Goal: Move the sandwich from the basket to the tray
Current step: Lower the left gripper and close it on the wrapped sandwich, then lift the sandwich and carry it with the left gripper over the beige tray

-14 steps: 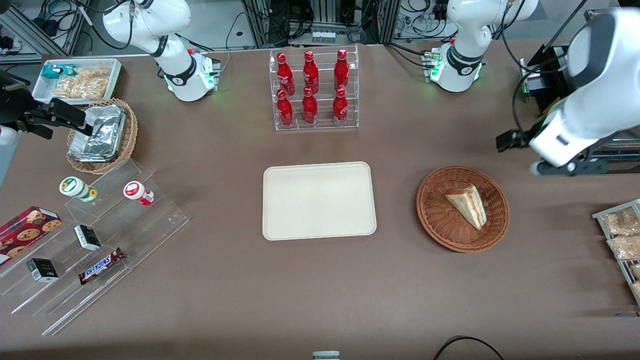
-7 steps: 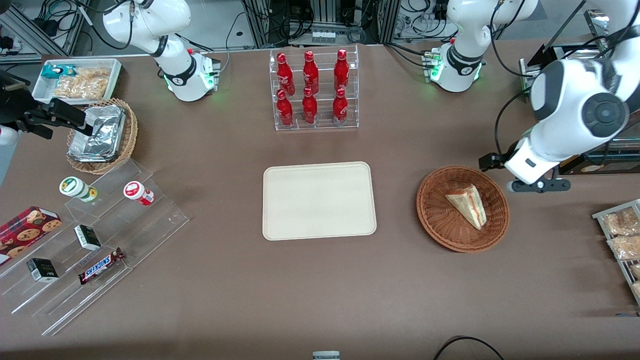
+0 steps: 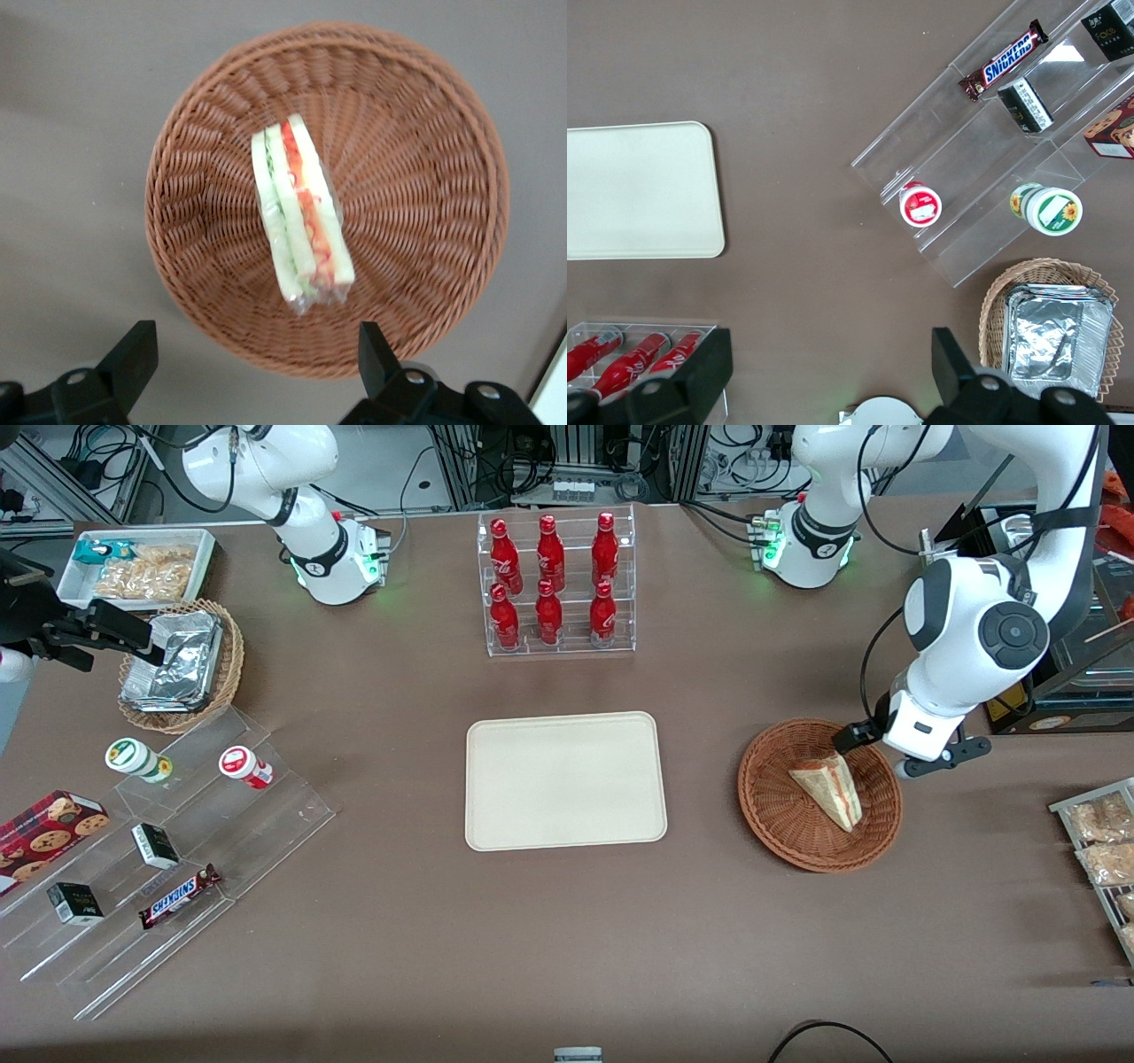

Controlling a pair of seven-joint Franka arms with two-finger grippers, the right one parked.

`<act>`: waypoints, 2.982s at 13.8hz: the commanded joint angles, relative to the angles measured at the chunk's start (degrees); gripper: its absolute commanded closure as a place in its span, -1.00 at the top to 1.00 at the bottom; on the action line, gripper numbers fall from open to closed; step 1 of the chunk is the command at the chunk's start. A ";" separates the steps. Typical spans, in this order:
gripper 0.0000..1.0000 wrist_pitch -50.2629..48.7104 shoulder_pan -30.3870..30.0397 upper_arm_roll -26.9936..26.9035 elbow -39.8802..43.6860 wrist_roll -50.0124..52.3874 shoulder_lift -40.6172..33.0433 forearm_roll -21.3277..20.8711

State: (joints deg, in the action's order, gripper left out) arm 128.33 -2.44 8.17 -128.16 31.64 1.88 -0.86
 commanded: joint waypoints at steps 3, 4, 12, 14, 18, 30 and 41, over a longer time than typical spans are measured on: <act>1.00 6.67 0.16 0.70 -0.16 22.49 4.88 -0.37; 1.00 6.67 0.16 0.70 0.01 22.50 5.58 -0.37; 1.00 11.41 0.16 0.88 0.10 24.07 12.79 -0.02; 1.00 12.21 0.16 0.88 0.19 24.87 13.67 -0.02; -0.47 11.68 0.25 0.88 1.33 28.37 14.29 -0.02; -0.82 -14.07 1.74 9.73 19.43 3.27 14.11 -0.72; -0.83 -13.72 18.25 17.67 42.80 26.87 35.28 -10.03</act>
State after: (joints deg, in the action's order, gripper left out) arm 115.84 13.09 25.89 -92.27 54.40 32.01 -8.15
